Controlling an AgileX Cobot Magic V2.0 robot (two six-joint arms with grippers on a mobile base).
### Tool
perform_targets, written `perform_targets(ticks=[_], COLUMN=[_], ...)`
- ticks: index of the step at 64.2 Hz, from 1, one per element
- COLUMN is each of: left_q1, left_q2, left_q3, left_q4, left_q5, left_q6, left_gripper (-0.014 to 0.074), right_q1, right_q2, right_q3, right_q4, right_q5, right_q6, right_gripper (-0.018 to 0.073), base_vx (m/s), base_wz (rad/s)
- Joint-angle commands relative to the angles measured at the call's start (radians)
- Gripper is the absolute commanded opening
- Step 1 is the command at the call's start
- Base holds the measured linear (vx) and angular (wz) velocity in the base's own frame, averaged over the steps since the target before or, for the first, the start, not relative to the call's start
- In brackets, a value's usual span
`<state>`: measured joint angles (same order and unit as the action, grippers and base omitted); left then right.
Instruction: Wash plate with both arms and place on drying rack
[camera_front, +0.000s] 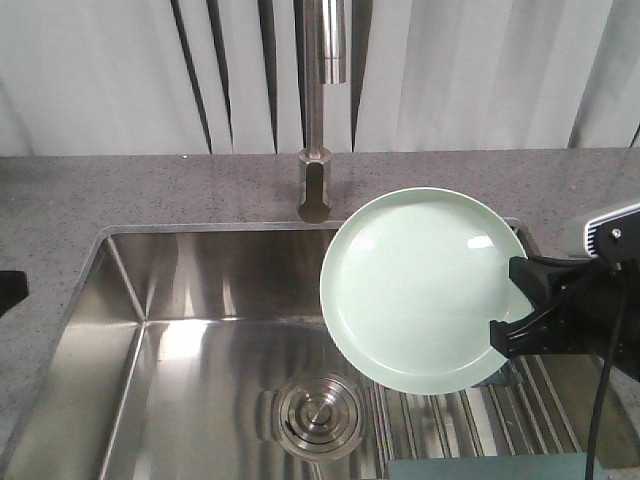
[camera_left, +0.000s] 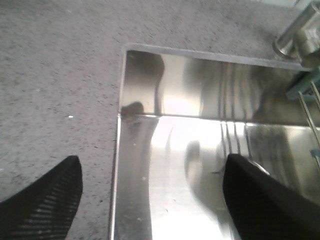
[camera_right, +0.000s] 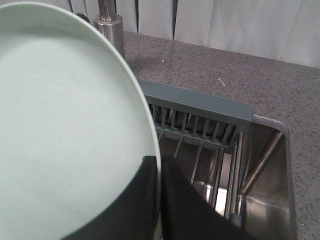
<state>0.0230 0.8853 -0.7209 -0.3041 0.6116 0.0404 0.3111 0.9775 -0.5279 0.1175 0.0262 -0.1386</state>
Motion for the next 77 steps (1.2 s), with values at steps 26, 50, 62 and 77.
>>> perform_targets(ticks=[26, 50, 62, 77], left_q1=[-0.008, -0.012, -0.051, -0.129], left_q2=[0.389, 0.759, 0.871, 1.000], left_q3=[-0.297, -0.688, -0.843, -1.022], left_q4=[-1.109, -1.219, -1.220, -1.219], left_q5=[0.280, 0.642, 0.641, 0.641], left_q6=[1.014, 1.050, 1.024, 1.009], left_gripper=[0.0566, 0.0566, 0.0566, 0.0566], right_q1=[-0.007, -0.007, -0.007, -0.007], right_q2=[-0.014, -0.014, -0.014, -0.014], right_q3=[-0.029, -0.029, -0.029, -0.029], right_q4=[0.000, 0.000, 0.000, 0.000], right_q5=[-0.078, -0.078, -0.078, -0.078], right_q6=[-0.007, -0.007, -0.007, -0.007], right_gripper=[-0.0008, -0.0008, -0.0008, -0.0008], base_vx=[0.00, 0.00, 0.00, 0.00], base_wz=[0.00, 0.00, 0.00, 0.00])
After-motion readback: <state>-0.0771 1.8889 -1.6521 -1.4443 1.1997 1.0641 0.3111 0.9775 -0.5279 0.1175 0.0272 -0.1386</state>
